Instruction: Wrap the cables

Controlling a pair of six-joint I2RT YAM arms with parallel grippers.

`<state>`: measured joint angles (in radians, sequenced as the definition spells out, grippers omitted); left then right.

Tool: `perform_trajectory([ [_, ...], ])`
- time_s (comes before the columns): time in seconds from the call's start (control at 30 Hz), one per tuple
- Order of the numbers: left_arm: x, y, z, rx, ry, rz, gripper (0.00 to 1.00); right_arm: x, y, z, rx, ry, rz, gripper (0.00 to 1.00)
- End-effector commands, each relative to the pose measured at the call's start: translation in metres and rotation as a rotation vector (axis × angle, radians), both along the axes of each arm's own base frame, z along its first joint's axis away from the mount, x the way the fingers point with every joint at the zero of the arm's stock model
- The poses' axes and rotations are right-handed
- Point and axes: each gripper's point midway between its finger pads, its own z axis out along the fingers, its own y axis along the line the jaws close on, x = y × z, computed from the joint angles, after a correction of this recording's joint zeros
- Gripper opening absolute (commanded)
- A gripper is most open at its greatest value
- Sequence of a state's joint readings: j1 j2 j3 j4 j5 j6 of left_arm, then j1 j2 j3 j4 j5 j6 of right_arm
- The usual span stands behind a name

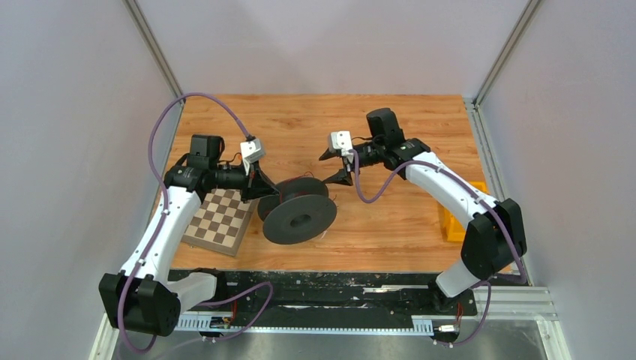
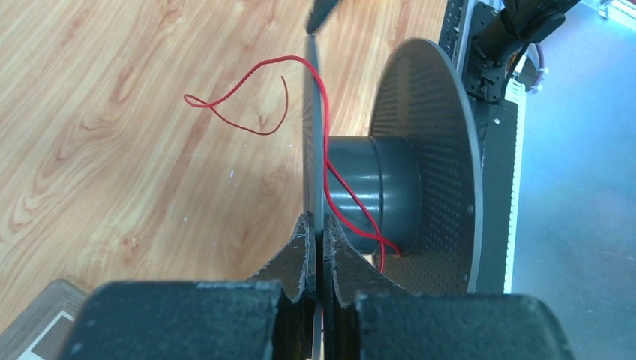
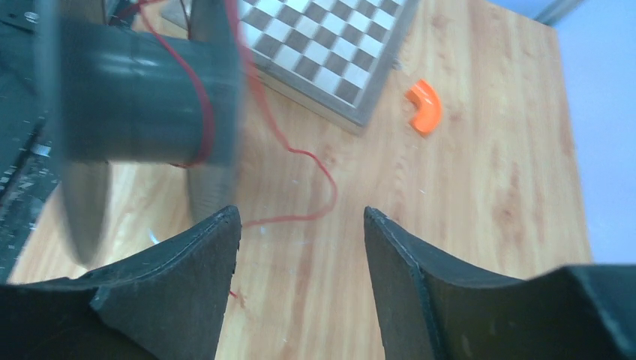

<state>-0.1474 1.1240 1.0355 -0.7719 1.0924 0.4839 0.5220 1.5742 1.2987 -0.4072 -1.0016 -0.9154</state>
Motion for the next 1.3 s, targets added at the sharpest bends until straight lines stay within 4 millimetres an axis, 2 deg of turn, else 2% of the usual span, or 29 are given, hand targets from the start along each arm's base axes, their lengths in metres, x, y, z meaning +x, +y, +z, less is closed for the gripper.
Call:
perform_trajectory([
  [0.0,-0.018,-0.008,0.018,-0.051,-0.010,-0.086,0.00,0.024,-0.021,0.039,0.040,-0.163,-0.061,0.62],
  [0.07,-0.018,-0.008,0.018,-0.046,-0.008,-0.088,0.00,0.026,-0.021,0.030,0.030,-0.138,-0.062,0.62],
  [0.17,-0.018,-0.008,0.019,-0.042,0.005,-0.097,0.00,0.019,-0.021,0.015,0.016,-0.060,-0.056,0.62],
  [0.3,-0.022,-0.010,0.022,-0.049,-0.009,-0.126,0.00,0.004,-0.026,-0.022,-0.020,0.029,-0.041,0.62],
  [0.37,-0.023,-0.010,0.022,-0.054,-0.012,-0.134,0.00,-0.003,-0.023,-0.033,-0.009,0.096,-0.006,0.61],
  [0.47,-0.024,-0.012,0.019,-0.062,-0.005,-0.153,0.00,-0.016,-0.013,-0.036,0.036,0.193,0.076,0.60],
  [0.63,-0.024,-0.015,0.020,-0.065,-0.007,-0.175,0.00,-0.039,0.009,-0.037,0.063,0.231,0.193,0.60],
  [0.8,-0.024,-0.015,0.021,-0.061,-0.019,-0.176,0.00,-0.048,0.021,-0.043,0.077,0.303,0.252,0.60],
  [1.03,-0.021,-0.015,0.019,-0.054,-0.032,-0.174,0.00,-0.071,0.036,-0.050,0.090,0.353,0.350,0.58],
  [1.1,-0.020,-0.015,0.019,-0.055,-0.040,-0.174,0.00,-0.074,0.036,-0.052,0.092,0.371,0.360,0.54],
  [1.17,-0.018,-0.015,0.021,-0.058,-0.058,-0.172,0.00,-0.074,0.034,-0.057,0.081,0.384,0.349,0.44],
  [1.27,-0.015,-0.016,0.023,-0.066,-0.065,-0.160,0.00,-0.063,0.030,-0.065,0.035,0.415,0.274,0.10],
])
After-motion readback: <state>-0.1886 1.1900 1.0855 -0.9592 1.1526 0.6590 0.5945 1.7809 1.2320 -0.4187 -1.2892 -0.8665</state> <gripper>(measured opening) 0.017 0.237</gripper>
